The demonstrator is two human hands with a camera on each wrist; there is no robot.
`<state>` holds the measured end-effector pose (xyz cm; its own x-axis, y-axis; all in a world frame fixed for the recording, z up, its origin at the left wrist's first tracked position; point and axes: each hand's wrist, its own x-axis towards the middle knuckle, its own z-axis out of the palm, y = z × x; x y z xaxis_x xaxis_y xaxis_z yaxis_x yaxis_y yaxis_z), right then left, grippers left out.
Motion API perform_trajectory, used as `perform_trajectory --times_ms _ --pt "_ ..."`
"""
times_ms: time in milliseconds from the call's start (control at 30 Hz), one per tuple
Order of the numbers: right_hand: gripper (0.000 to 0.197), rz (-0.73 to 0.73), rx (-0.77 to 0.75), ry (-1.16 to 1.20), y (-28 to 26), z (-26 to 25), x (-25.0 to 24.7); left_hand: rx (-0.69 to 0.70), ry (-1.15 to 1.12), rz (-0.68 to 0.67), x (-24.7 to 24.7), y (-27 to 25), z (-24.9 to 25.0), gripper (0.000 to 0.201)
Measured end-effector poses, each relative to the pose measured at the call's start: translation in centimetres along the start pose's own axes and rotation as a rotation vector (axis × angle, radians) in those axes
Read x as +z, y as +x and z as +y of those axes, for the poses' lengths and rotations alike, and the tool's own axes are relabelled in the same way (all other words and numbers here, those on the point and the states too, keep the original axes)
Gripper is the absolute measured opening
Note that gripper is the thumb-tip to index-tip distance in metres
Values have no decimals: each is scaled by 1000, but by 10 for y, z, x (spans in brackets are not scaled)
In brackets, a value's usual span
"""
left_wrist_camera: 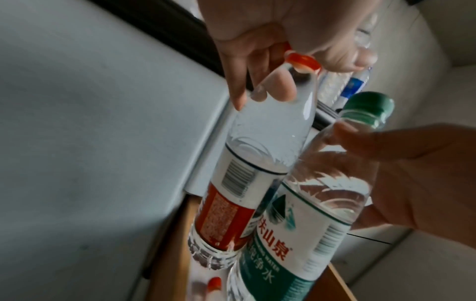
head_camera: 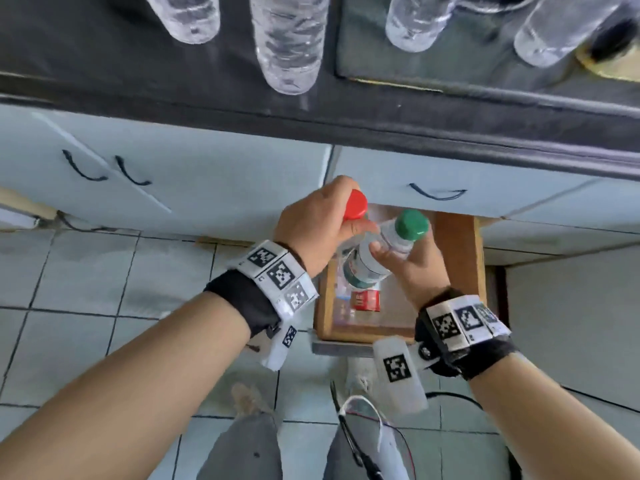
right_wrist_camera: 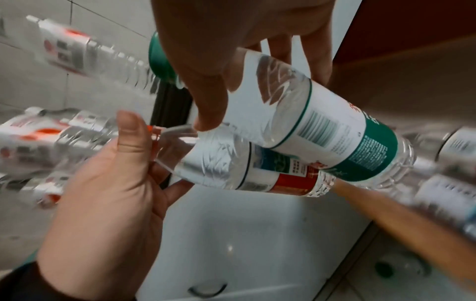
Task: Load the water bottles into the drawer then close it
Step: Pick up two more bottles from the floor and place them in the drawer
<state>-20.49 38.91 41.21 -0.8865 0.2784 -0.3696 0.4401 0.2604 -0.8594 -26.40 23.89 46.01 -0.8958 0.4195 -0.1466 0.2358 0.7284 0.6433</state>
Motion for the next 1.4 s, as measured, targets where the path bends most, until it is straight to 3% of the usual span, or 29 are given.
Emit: perform_trajectory --times_ms 133,233,333,467,600,700,767,800,900,967,1033,1100,1133,1167,1200,1233,1300,1333,1400 --pt "55 69 46 -47 28 56 -78 -16 -183 -69 82 40 38 62" --pt "50 96 131 -63 50 100 -114 -121 -191 -134 144 64 48 48" --pt "51 16 211 -124 75 140 -129 -202 -184 -257 201 84 41 49" --pt "58 -140 398 -336 109 184 -116 -290 -33 -328 257 103 20 50" --pt "69 -366 529 -443 147 215 -93 -336 28 -326 288 117 -8 47" --pt "40 -481 498 -524 164 217 -87 -352 -5 -288 301 125 -20 43" --pt "34 -510 476 -568 173 219 -84 -331 0 -282 309 132 -25 39" --pt "34 -520 454 -599 174 222 -86 -340 1 -296 316 136 -29 39" --pt "61 -544 471 -667 172 239 -93 -388 2 -377 330 141 -37 51" --pt "45 -540 433 -754 168 248 -99 -384 95 -437 332 146 -36 63" --pt "15 -530 438 -766 166 249 -99 -380 169 -507 329 152 -32 72" --pt "31 -555 442 -797 160 248 -97 -353 121 -672 330 156 -38 78" --pt "38 -555 455 -797 158 251 -96 -336 -17 -899 331 154 -39 78" --pt "39 -549 455 -779 157 254 -95 -326 -196 -1208 337 148 -43 75" --pt "39 -562 468 -765 156 256 -94 -307 -312 -1372 339 142 -45 72" --pt "38 -567 468 -738 157 260 -92 -401 -234 -1353 338 136 -42 71" --pt "33 -568 463 -721 156 263 -90 -412 93 -1008 338 126 -38 75" --pt "28 -582 458 -729 156 264 -89 -402 166 -945 337 122 -35 78" --pt "16 -566 459 -711 154 264 -87 -432 161 -986 334 116 -31 76"
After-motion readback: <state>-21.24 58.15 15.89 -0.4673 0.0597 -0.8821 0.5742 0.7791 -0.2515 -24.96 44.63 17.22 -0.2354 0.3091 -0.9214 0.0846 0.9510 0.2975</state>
